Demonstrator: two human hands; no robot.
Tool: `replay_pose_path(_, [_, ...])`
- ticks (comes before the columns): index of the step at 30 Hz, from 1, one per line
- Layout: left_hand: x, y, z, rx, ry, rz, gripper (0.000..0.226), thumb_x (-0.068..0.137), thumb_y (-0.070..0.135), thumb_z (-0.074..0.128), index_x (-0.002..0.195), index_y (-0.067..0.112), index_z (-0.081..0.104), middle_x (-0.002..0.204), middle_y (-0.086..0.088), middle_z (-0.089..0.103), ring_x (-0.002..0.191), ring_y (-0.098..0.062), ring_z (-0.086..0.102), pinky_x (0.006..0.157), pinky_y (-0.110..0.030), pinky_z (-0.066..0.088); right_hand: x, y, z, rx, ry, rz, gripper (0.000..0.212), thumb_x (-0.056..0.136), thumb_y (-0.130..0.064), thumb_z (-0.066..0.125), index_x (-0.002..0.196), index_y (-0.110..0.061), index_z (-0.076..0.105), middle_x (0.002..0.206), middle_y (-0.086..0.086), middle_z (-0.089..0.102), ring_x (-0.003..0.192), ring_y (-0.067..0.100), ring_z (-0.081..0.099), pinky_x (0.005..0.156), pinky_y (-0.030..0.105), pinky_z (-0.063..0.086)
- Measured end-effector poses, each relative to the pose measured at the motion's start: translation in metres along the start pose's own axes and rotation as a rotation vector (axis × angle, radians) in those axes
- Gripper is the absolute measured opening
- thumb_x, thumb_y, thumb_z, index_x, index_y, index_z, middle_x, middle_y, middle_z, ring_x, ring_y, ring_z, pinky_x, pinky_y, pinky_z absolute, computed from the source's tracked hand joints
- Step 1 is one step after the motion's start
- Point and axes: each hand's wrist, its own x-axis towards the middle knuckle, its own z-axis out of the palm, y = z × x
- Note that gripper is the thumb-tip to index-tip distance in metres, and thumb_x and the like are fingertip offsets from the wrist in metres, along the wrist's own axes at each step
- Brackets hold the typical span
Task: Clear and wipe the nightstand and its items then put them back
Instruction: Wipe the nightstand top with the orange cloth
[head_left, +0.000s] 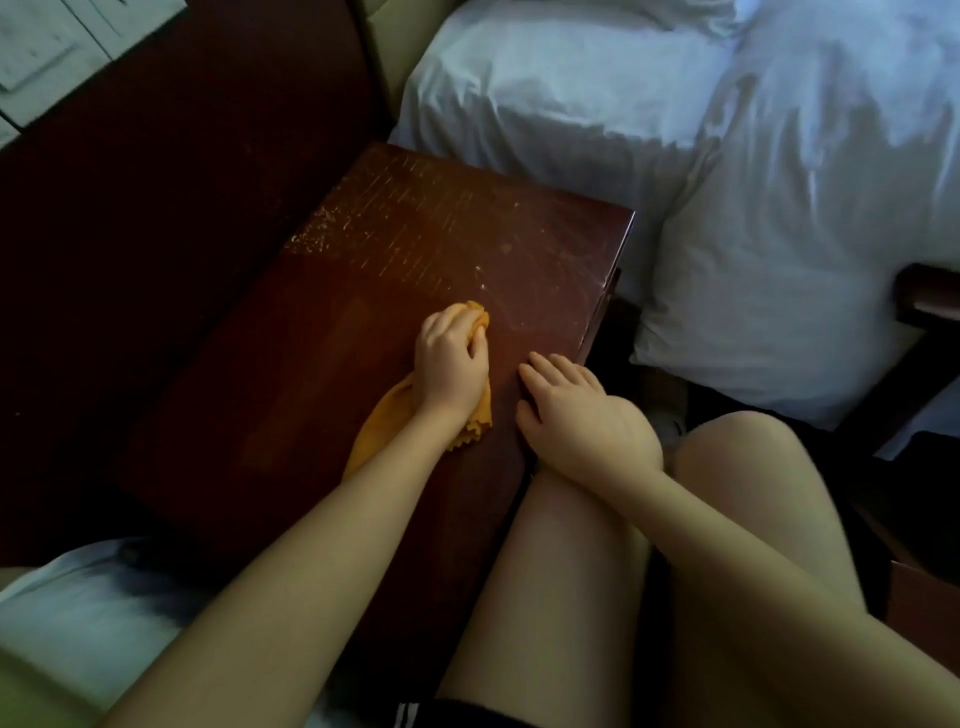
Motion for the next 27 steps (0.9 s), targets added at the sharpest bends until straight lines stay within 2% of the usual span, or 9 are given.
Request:
replay_pose_path(4, [0.005,0.005,0.000,-0.021,-0.087,0.109,0.025,0.090,0.012,0.054,0.112,0.010,0.066,0.118,-0.005,0.063,0.114,-0.020,0.052,0.095,-0.023,0.035,-0.006,-0.003,-0.002,-0.017,-0.020,-0.005,0.052,0.095,-0.034,0.039,0.142,-0.013,0.034,0.150,0.006,0.031,0.139,0.024,0.022,0.111,0.033,0.010])
replay_pose_path(9, [-0.014,-0.002,-0.013,-0.074,-0.187,0.280,0.021,0.084,0.009,0.060,0.102,0.010,0.071,0.108,-0.004,0.067,0.106,-0.021,0.057,0.094,-0.018,0.034,-0.015,0.005,-0.011,0.016,0.086,0.054,0.050,0.092,-0.032,0.046,0.137,-0.011,0.043,0.146,0.009,0.038,0.137,0.027,0.029,0.113,0.038,0.014])
replay_pose_path(11, [-0.022,-0.004,-0.014,-0.023,-0.129,0.244,0.020,0.084,0.009,0.060,0.101,0.008,0.070,0.105,-0.006,0.068,0.104,-0.022,0.057,0.092,-0.018,0.034,-0.013,0.010,-0.013,-0.009,0.059,0.057,0.052,0.093,-0.035,0.043,0.140,-0.012,0.039,0.149,0.007,0.034,0.139,0.026,0.023,0.113,0.038,0.009])
replay_pose_path(14, [-0.019,-0.002,-0.009,0.055,-0.023,0.067,0.021,0.087,0.009,0.057,0.105,0.006,0.068,0.108,-0.007,0.065,0.107,-0.022,0.054,0.091,-0.017,0.032,-0.009,0.013,-0.011,-0.051,-0.026,0.051,0.057,0.095,-0.040,0.033,0.145,-0.015,0.027,0.154,0.006,0.021,0.142,0.025,0.012,0.113,0.040,0.002])
replay_pose_path(16, [-0.010,0.001,-0.005,0.066,0.000,-0.035,0.023,0.089,0.011,0.054,0.109,0.007,0.065,0.114,-0.007,0.062,0.111,-0.021,0.051,0.092,-0.017,0.030,-0.008,0.010,-0.008,-0.059,-0.046,0.038,0.058,0.095,-0.041,0.032,0.146,-0.015,0.025,0.154,0.007,0.020,0.142,0.026,0.011,0.113,0.042,0.002])
replay_pose_path(18, [-0.002,0.007,0.001,0.083,0.004,-0.049,0.024,0.090,0.012,0.052,0.110,0.007,0.065,0.115,-0.006,0.062,0.112,-0.021,0.051,0.093,-0.016,0.029,-0.010,0.009,-0.007,-0.050,-0.040,0.028,0.057,0.094,-0.041,0.034,0.145,-0.014,0.028,0.153,0.008,0.024,0.142,0.028,0.015,0.113,0.043,0.003])
replay_pose_path(20, [0.003,0.016,0.004,0.087,-0.028,0.009,0.023,0.090,0.011,0.053,0.109,0.008,0.066,0.114,-0.006,0.063,0.112,-0.021,0.052,0.092,-0.014,0.027,-0.011,0.008,-0.007,-0.038,-0.023,0.018,0.056,0.094,-0.040,0.037,0.143,-0.013,0.033,0.151,0.009,0.029,0.140,0.030,0.018,0.113,0.044,0.006])
replay_pose_path(23, [-0.002,0.026,0.003,0.026,-0.179,0.173,0.023,0.088,0.011,0.056,0.107,0.010,0.068,0.112,-0.004,0.065,0.110,-0.020,0.055,0.094,-0.019,0.034,-0.011,0.009,-0.011,-0.001,0.014,0.016,0.054,0.093,-0.038,0.040,0.139,-0.010,0.040,0.146,0.010,0.038,0.138,0.030,0.025,0.113,0.045,0.011])
replay_pose_path(27, [-0.029,0.022,-0.008,0.000,-0.248,0.258,0.024,0.086,0.010,0.059,0.108,0.012,0.069,0.113,-0.003,0.065,0.110,-0.018,0.056,0.095,-0.020,0.038,-0.013,0.011,-0.017,0.038,0.009,-0.002,0.049,0.095,-0.039,0.032,0.135,-0.014,0.044,0.146,0.006,0.037,0.140,0.027,0.020,0.113,0.042,0.008])
